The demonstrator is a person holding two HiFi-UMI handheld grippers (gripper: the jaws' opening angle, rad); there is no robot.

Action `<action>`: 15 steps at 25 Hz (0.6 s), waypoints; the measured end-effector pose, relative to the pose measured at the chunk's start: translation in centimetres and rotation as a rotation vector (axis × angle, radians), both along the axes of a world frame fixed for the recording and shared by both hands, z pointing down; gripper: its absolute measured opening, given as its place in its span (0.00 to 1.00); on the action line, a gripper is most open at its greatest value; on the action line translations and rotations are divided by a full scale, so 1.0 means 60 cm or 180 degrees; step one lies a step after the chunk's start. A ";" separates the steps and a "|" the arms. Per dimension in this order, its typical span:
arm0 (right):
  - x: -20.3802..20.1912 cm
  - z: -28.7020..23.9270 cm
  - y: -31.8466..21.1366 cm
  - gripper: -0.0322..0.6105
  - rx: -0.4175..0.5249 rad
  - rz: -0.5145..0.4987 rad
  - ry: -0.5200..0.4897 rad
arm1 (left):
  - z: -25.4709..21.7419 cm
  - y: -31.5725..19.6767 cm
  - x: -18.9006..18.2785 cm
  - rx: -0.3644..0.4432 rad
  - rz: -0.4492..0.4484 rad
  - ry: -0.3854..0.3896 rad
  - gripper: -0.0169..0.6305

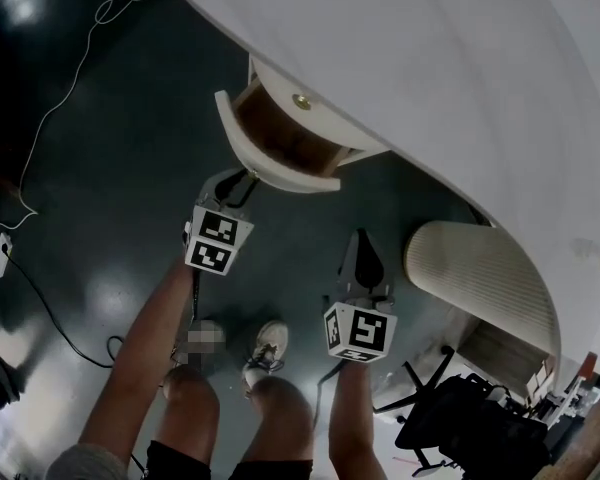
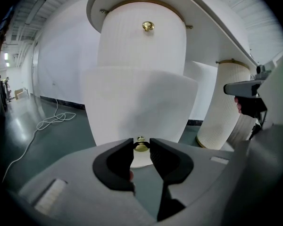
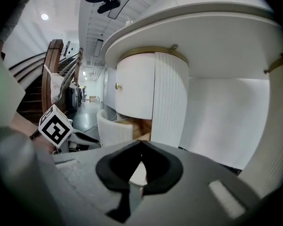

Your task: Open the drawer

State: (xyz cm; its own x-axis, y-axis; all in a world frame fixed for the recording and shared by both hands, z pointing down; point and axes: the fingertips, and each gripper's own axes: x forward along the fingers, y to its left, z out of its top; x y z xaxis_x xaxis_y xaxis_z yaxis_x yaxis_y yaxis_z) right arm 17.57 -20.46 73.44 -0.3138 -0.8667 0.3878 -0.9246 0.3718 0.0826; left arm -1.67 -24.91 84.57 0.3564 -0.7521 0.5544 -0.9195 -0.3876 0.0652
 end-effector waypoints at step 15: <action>-0.043 -0.020 0.074 0.05 -0.0200 -0.0096 0.0011 | 0.004 0.112 -0.042 -0.0273 -0.0039 -0.0029 0.20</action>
State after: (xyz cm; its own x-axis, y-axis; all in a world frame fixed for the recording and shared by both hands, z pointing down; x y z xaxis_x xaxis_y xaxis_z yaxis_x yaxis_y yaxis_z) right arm 15.01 -16.01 72.24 -0.3379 -0.8308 0.4422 -0.9128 0.4039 0.0613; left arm -4.19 -18.19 84.83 0.3420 -0.7061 0.6201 -0.9249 -0.3696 0.0892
